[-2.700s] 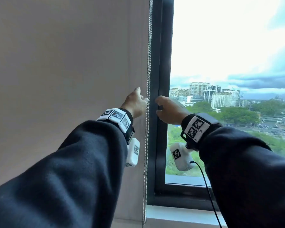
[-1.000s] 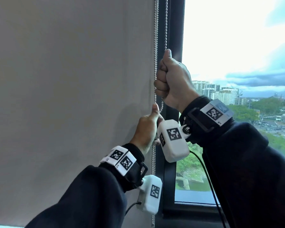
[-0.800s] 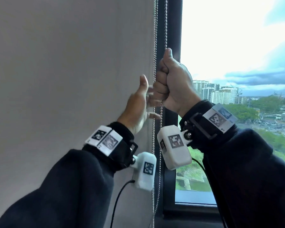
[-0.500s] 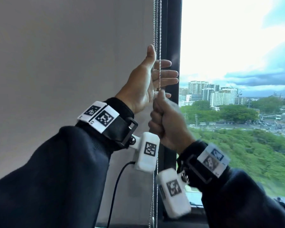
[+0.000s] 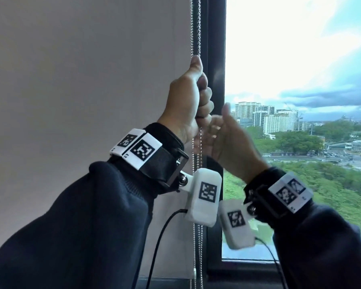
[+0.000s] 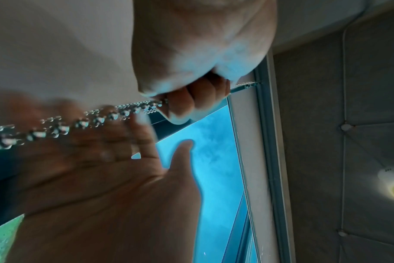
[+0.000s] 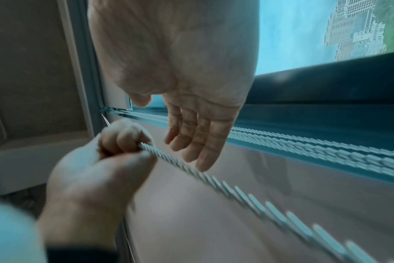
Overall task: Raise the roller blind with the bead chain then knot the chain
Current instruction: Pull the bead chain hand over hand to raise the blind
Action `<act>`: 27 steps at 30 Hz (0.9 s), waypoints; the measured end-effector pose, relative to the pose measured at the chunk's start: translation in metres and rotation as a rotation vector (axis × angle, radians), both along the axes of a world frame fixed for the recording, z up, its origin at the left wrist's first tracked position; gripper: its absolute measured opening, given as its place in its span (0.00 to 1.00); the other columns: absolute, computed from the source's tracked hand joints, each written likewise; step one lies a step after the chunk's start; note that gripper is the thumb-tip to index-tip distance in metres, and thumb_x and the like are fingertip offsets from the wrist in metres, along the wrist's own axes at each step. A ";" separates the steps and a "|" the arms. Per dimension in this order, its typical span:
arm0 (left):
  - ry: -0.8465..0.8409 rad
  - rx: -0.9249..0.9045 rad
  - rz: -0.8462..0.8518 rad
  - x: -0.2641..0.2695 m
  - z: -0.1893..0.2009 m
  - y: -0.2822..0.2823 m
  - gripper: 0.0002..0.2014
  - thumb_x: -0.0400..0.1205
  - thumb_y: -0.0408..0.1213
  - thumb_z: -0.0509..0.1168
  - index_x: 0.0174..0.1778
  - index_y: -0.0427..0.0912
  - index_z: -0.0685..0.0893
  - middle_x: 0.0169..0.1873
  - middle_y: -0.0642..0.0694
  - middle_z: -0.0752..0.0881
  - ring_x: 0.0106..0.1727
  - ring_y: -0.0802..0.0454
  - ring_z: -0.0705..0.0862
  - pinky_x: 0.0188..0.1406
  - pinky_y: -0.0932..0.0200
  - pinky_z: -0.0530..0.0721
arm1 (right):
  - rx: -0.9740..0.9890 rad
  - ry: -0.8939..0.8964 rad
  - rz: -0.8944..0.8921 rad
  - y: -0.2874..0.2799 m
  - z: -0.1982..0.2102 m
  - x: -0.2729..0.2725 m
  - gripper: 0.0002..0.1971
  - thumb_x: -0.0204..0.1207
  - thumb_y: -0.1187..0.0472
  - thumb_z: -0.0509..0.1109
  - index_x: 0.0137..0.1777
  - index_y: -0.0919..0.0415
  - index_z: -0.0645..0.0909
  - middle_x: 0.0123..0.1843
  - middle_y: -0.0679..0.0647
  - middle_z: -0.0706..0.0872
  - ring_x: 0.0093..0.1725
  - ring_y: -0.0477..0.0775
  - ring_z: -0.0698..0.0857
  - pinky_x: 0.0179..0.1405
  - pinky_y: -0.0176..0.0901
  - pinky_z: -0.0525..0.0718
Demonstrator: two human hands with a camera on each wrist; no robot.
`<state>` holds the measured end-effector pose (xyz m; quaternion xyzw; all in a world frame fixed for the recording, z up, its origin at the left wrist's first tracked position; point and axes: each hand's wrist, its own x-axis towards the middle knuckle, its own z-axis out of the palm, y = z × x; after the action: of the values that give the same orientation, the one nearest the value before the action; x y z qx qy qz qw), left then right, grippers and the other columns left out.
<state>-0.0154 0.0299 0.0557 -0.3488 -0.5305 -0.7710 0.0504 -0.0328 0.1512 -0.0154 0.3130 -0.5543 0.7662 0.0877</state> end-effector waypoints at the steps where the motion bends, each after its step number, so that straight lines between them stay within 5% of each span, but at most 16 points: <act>1: -0.002 0.005 -0.008 0.001 -0.001 0.000 0.27 0.88 0.57 0.51 0.23 0.50 0.58 0.17 0.53 0.56 0.19 0.54 0.50 0.22 0.60 0.48 | -0.021 0.019 -0.013 0.004 0.014 0.002 0.32 0.88 0.38 0.48 0.42 0.60 0.84 0.39 0.57 0.82 0.38 0.56 0.82 0.43 0.51 0.86; 5: 0.005 -0.004 -0.036 0.006 -0.012 0.001 0.35 0.89 0.55 0.49 0.14 0.46 0.70 0.15 0.54 0.57 0.21 0.52 0.47 0.24 0.57 0.45 | 0.002 0.053 -0.108 -0.003 0.064 0.014 0.33 0.87 0.35 0.47 0.49 0.63 0.81 0.34 0.54 0.85 0.30 0.52 0.83 0.31 0.43 0.84; 9: -0.064 0.046 -0.060 0.001 -0.027 0.003 0.27 0.88 0.55 0.54 0.22 0.50 0.63 0.17 0.53 0.56 0.22 0.52 0.48 0.25 0.55 0.45 | -0.012 0.049 -0.055 -0.024 0.093 0.021 0.32 0.84 0.32 0.51 0.53 0.64 0.78 0.39 0.58 0.87 0.35 0.57 0.85 0.36 0.47 0.86; 12: -0.085 0.079 -0.019 -0.006 -0.044 0.005 0.22 0.86 0.54 0.60 0.28 0.49 0.70 0.22 0.51 0.59 0.30 0.46 0.51 0.32 0.52 0.50 | -0.019 0.062 -0.032 -0.037 0.103 0.021 0.31 0.84 0.32 0.52 0.56 0.63 0.76 0.40 0.56 0.86 0.32 0.55 0.83 0.32 0.46 0.84; 14: -0.099 0.037 0.027 -0.008 -0.062 0.004 0.19 0.84 0.58 0.62 0.39 0.44 0.76 0.27 0.48 0.62 0.34 0.43 0.58 0.36 0.50 0.62 | -0.018 0.049 -0.036 -0.042 0.104 0.019 0.29 0.84 0.32 0.52 0.48 0.59 0.77 0.33 0.51 0.79 0.25 0.49 0.74 0.22 0.38 0.73; 17: -0.166 0.008 0.042 -0.009 -0.084 -0.001 0.24 0.85 0.56 0.60 0.29 0.45 0.69 0.24 0.49 0.64 0.25 0.48 0.67 0.28 0.56 0.69 | -0.043 -0.022 -0.067 -0.050 0.093 0.010 0.27 0.85 0.34 0.54 0.31 0.52 0.68 0.24 0.46 0.60 0.20 0.46 0.55 0.16 0.33 0.54; 20: -0.172 0.033 0.023 -0.015 -0.091 -0.004 0.24 0.88 0.52 0.57 0.29 0.46 0.58 0.30 0.43 0.55 0.26 0.51 0.58 0.27 0.54 0.57 | -0.098 -0.033 -0.115 -0.055 0.080 0.005 0.28 0.86 0.36 0.55 0.28 0.50 0.59 0.21 0.46 0.54 0.18 0.46 0.51 0.15 0.32 0.51; 24: -0.191 0.086 0.014 -0.020 -0.086 -0.011 0.25 0.88 0.47 0.56 0.24 0.44 0.72 0.25 0.44 0.65 0.25 0.51 0.62 0.28 0.56 0.59 | -0.143 0.014 -0.123 -0.060 0.073 0.010 0.28 0.86 0.37 0.54 0.27 0.50 0.58 0.20 0.46 0.53 0.17 0.46 0.50 0.17 0.31 0.50; 27: -0.175 0.056 0.072 -0.023 -0.077 -0.021 0.21 0.89 0.50 0.54 0.32 0.45 0.77 0.25 0.44 0.75 0.23 0.51 0.72 0.26 0.59 0.67 | -0.171 0.027 -0.103 -0.064 0.064 0.011 0.28 0.87 0.38 0.54 0.27 0.50 0.58 0.19 0.46 0.54 0.17 0.46 0.50 0.18 0.31 0.50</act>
<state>-0.0385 0.0088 -0.0209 -0.2594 -0.5232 -0.8107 0.0416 -0.0213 0.0877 0.0490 0.2857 -0.5010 0.8009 0.1610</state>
